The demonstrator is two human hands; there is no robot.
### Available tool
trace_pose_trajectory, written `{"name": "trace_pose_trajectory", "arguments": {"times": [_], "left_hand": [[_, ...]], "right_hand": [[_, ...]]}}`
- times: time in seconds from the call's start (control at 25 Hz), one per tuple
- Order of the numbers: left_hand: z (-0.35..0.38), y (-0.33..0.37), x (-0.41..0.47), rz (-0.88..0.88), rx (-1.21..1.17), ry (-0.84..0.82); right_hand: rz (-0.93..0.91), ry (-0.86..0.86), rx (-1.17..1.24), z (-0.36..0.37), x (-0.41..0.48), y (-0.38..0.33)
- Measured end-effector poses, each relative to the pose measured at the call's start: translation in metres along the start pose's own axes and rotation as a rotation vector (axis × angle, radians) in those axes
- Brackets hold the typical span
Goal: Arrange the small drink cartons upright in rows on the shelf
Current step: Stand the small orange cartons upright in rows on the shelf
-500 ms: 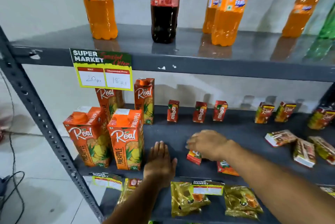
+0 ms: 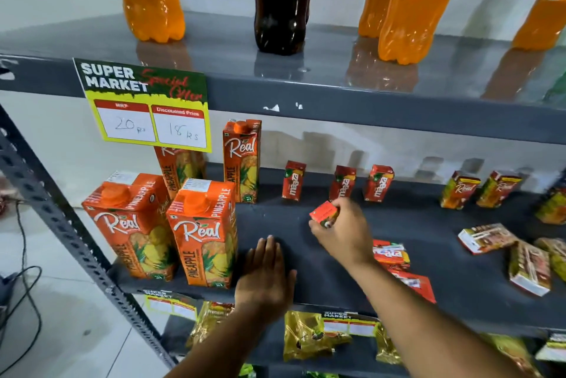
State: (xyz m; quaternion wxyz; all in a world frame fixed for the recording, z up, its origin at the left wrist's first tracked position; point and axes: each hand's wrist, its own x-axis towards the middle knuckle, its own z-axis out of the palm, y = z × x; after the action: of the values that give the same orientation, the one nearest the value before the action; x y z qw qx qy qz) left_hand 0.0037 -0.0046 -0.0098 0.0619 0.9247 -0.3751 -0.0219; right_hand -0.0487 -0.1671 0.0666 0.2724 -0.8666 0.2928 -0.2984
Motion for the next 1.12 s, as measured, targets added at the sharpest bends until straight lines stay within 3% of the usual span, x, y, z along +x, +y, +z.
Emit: {"name": "trace_pose_trajectory", "arguments": {"times": [0.08, 0.2, 0.52, 0.68, 0.84, 1.04, 1.12], "left_hand": [[0.001, -0.001, 0.0, -0.006, -0.001, 0.004], [0.002, -0.002, 0.0, -0.001, -0.025, 0.038], [0.004, -0.004, -0.001, 0.007, -0.039, 0.068], [0.004, -0.003, -0.001, 0.001, -0.034, 0.069], [0.004, -0.002, 0.0, -0.007, -0.028, 0.062], [0.005, -0.002, -0.001, -0.002, -0.026, 0.065], [0.004, -0.002, -0.001, 0.001, -0.03, 0.066]], "right_hand": [[0.136, 0.104, 0.149, 0.007, -0.005, 0.0], [0.215, 0.12, 0.228, 0.011, -0.006, 0.003], [0.163, -0.045, 0.038, -0.002, 0.013, 0.004], [0.262, -0.268, -0.134, -0.016, 0.038, -0.005], [0.207, -0.513, -0.389, -0.03, 0.057, -0.018], [0.208, -0.647, -0.499, -0.035, 0.066, -0.032], [0.125, -0.689, -0.544, -0.038, 0.066, -0.043]]}}
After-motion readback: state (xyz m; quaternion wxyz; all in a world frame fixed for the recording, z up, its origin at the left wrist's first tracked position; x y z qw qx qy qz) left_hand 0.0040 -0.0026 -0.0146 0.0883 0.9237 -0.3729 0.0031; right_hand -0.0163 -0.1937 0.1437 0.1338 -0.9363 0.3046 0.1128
